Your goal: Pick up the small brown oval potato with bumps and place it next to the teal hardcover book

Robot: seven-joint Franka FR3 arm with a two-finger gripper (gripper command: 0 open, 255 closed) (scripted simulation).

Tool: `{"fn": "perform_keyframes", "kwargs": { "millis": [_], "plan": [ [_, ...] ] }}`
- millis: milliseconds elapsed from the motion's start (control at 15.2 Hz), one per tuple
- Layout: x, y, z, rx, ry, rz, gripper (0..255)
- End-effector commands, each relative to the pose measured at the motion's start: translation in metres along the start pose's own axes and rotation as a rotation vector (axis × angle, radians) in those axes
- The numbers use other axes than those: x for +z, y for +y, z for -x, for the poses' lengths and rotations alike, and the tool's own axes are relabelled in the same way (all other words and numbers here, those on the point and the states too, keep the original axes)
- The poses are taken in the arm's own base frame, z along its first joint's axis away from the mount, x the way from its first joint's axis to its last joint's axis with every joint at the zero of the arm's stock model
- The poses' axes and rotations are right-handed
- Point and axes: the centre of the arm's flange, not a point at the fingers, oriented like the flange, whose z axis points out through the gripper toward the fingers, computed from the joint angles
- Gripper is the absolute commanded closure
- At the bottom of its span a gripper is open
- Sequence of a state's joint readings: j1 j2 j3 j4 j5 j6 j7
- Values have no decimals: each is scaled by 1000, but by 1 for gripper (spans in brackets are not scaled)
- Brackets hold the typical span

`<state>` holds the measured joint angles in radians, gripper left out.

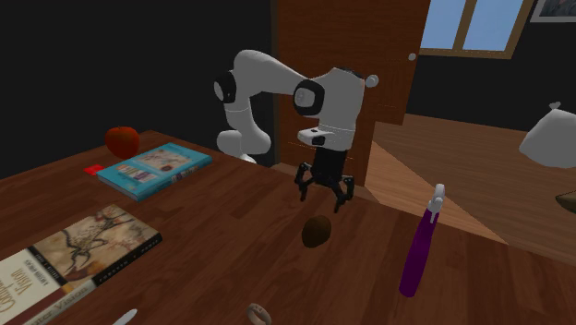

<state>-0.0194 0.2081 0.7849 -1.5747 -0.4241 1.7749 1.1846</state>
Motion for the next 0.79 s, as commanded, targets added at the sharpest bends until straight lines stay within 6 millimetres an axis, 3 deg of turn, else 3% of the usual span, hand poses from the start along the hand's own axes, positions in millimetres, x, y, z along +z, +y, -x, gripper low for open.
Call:
{"fn": "perform_keyframes", "kwargs": {
  "millis": [0,462,726],
  "plan": [
    [9,-22,-13,33,18,12,0],
    [46,-21,-14,33,18,12,0],
    [49,-21,-14,33,18,12,0]
  ]
}}
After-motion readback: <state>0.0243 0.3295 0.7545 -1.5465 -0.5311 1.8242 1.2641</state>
